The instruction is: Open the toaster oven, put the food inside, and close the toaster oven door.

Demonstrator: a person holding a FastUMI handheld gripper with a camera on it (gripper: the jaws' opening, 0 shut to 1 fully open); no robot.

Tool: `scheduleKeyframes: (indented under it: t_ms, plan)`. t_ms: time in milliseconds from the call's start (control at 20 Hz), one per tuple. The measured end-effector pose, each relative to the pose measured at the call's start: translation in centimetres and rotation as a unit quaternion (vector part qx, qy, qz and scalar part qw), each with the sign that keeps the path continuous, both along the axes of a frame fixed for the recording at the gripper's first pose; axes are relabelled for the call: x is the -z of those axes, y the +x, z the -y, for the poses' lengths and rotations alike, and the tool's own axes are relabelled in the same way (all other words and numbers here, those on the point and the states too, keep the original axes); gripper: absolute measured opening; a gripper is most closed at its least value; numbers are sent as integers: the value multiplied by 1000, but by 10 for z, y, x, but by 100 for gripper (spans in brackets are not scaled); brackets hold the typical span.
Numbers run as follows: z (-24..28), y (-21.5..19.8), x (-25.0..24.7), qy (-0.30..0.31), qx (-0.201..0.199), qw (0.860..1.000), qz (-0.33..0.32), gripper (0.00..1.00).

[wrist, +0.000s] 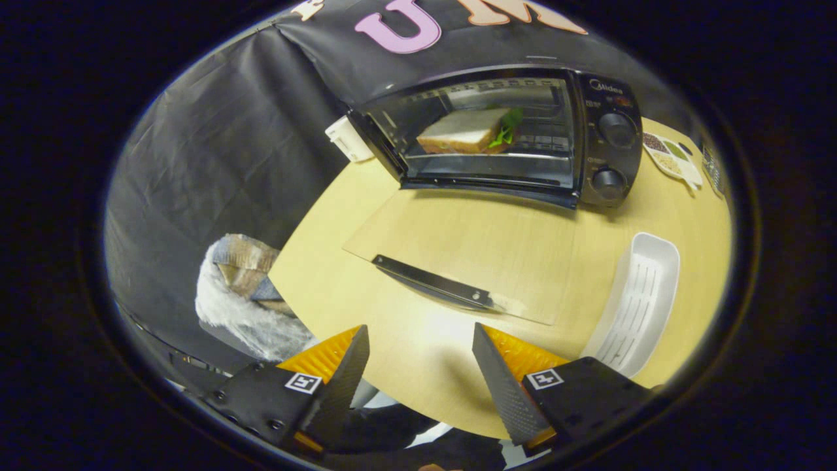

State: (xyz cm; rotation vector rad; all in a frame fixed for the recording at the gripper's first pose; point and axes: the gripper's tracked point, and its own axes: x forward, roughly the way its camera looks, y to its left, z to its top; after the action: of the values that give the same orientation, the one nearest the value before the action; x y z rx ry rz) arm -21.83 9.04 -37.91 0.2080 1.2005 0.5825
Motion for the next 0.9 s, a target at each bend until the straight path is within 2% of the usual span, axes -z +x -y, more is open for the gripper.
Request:
scheduleKeyframes:
  t_ms: [300,600,900]
  plan:
    - [10,10,16,-27,2,1000,3,97]
    - [9,27,-13,-23,-3,996,91,96]
    - [20,73,-48,-38,15,984,173,97]
